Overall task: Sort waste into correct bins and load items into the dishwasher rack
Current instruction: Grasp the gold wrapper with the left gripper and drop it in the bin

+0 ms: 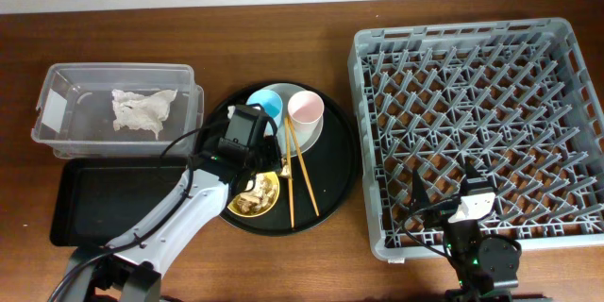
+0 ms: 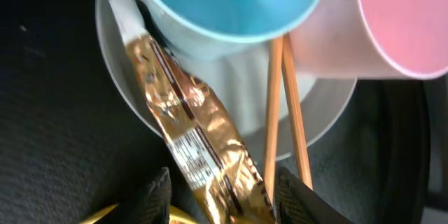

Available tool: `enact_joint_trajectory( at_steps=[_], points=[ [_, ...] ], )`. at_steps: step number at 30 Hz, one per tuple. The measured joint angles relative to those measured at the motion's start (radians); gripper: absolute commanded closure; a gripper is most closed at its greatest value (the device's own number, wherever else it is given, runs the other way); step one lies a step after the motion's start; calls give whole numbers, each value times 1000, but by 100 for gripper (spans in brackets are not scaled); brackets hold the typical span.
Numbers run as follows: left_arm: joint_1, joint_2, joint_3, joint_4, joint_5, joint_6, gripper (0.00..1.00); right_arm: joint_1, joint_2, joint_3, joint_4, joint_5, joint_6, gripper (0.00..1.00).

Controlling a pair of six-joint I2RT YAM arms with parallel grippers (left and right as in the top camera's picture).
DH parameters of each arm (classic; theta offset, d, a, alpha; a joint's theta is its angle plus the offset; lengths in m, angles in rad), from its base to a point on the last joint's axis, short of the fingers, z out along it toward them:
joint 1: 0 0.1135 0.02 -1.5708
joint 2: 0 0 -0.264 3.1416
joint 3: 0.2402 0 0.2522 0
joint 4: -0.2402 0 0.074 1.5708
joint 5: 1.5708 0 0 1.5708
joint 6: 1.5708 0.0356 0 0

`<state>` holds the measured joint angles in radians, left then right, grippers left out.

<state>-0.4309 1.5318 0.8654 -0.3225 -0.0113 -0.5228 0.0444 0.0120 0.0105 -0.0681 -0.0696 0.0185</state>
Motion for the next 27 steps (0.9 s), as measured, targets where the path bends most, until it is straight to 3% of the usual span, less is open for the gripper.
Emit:
enact_joint_trajectory(
  at_steps=[6, 10, 12, 16, 19, 23, 27],
  points=[
    [0, 139, -1, 130, -55, -2, 55, 0, 0, 0, 0, 0, 0, 2],
    [0, 146, -1, 140, -58, -8, 93, 0, 0, 0, 0, 0, 0, 2],
    [0, 146, -1, 140, -57, -13, 100, 0, 0, 0, 0, 0, 0, 2],
    [5, 120, -2, 91, -57, -17, 99, 0, 0, 0, 0, 0, -1, 2],
    [53, -72, 2, -53, -103, -17, 100, 0, 0, 0, 0, 0, 0, 2],
    [218, -351, 12, -64, -174, -16, 100, 0, 0, 0, 0, 0, 0, 1],
    [442, -343, 13, -26, -287, -16, 99, 0, 0, 0, 0, 0, 0, 2]
  ],
)
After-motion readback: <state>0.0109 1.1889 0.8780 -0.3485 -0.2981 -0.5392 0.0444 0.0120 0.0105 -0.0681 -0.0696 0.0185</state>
